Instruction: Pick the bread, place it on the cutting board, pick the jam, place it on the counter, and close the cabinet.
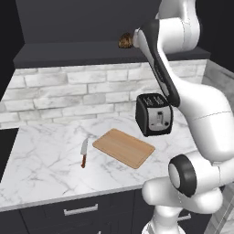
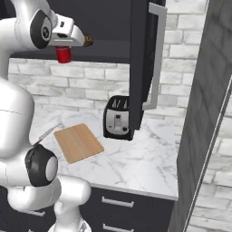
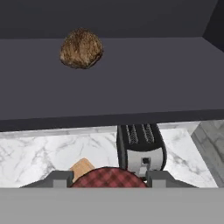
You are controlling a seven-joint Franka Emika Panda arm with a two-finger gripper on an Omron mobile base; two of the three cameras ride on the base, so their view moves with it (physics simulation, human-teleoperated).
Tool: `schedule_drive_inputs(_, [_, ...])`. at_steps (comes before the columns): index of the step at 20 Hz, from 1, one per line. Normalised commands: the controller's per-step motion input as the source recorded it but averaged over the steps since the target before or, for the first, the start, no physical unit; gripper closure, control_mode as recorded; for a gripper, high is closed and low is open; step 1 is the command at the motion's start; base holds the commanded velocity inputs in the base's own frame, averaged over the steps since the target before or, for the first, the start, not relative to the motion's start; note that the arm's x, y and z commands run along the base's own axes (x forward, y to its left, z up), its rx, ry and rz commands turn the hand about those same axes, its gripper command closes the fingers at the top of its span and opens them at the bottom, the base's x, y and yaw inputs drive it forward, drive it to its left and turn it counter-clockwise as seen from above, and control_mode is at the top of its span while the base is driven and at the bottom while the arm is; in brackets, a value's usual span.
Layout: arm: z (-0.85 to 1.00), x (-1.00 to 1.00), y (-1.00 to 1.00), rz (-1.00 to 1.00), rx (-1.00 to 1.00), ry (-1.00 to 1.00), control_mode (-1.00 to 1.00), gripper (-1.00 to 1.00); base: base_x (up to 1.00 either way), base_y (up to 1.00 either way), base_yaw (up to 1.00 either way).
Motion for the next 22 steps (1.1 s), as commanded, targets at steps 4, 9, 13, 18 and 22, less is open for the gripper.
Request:
schedule_drive_inputs(4, [-0.24, -0.43, -0.33, 0.00, 0.00, 0.00, -1.00, 1.00, 0.00, 0.00, 0.00])
schedule_drive_inputs(9, [-0.28, -0.42, -0.30, 0.00, 0.00, 0.00, -1.00, 1.00, 0.00, 0.00, 0.00])
schedule_drive_inputs(13, [-0.28, -0.33, -0.21, 0.00, 0.00, 0.00, -1.00, 1.00, 0.00, 0.00, 0.00])
schedule_drive_inputs(18, [-0.33, -0.30, -0.29, 0.00, 0.00, 0.00, -1.00, 1.00, 0.00, 0.00, 0.00])
schedule_drive_inputs(22, [-0.35, -0.21, -0.25, 0.00, 0.00, 0.01, -1.00, 1.00, 0.00, 0.00, 0.00])
